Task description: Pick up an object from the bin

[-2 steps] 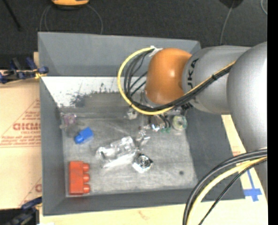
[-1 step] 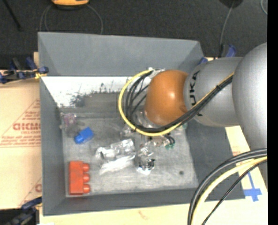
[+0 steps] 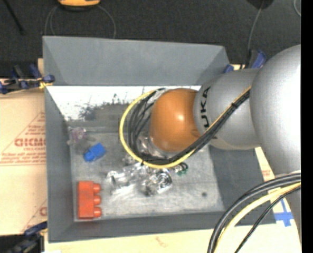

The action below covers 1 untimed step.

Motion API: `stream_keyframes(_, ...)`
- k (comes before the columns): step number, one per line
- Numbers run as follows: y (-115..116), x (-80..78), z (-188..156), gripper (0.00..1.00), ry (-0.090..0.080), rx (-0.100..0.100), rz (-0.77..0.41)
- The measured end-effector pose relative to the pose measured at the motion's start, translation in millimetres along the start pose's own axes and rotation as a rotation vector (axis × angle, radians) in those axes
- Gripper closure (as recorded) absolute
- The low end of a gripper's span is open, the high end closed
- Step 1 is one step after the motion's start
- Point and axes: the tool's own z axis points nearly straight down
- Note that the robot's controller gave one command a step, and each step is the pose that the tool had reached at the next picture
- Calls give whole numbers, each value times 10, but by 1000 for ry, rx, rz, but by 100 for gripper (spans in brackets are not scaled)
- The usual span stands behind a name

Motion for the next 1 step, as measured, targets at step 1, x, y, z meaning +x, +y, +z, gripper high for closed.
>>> stream_keyframes(1,-2,-15,-14,100,-5,0,1)
